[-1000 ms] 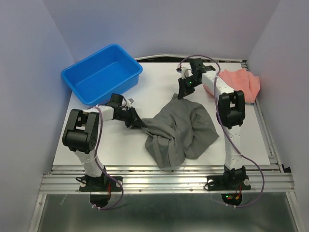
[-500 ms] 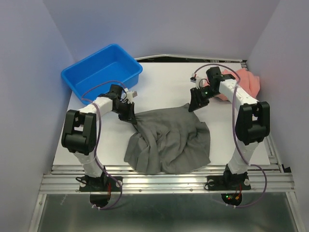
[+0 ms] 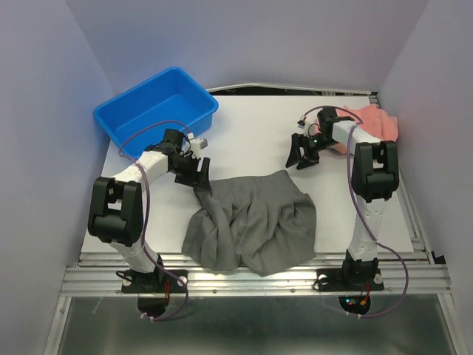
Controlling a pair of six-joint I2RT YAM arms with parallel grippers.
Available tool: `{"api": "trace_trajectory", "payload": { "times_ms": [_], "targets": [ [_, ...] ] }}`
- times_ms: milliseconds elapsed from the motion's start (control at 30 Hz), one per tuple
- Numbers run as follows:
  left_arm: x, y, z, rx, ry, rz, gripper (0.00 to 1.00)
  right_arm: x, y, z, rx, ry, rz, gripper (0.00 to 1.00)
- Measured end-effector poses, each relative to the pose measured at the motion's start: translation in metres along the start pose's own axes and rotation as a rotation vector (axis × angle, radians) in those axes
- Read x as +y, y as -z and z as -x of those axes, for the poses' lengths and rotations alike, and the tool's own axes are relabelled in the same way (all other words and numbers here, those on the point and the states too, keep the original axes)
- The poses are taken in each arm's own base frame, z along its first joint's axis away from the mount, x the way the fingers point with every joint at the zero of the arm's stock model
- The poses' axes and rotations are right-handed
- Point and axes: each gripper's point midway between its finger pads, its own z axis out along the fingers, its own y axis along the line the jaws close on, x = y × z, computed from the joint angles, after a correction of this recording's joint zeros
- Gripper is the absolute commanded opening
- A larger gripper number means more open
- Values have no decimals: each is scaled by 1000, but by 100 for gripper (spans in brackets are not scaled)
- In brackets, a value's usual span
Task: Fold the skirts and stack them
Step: Flatten the skirt out
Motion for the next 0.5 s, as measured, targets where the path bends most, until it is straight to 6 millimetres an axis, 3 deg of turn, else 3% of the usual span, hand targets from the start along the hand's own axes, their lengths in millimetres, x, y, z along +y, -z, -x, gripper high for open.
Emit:
{"api": "trace_trajectory", "payload": {
  "times_ms": [100,200,500],
  "targets": [
    [-6,12,13,-62,-2,1,80,-9,-9,6,-15,-57,26,68],
    [-8,15,19,-84,29,3,80,-6,-16,7,-12,-94,79,67],
    [-2,3,14,-48,176,23,80,4,-24,2,12,-132,168,66]
  ]
}}
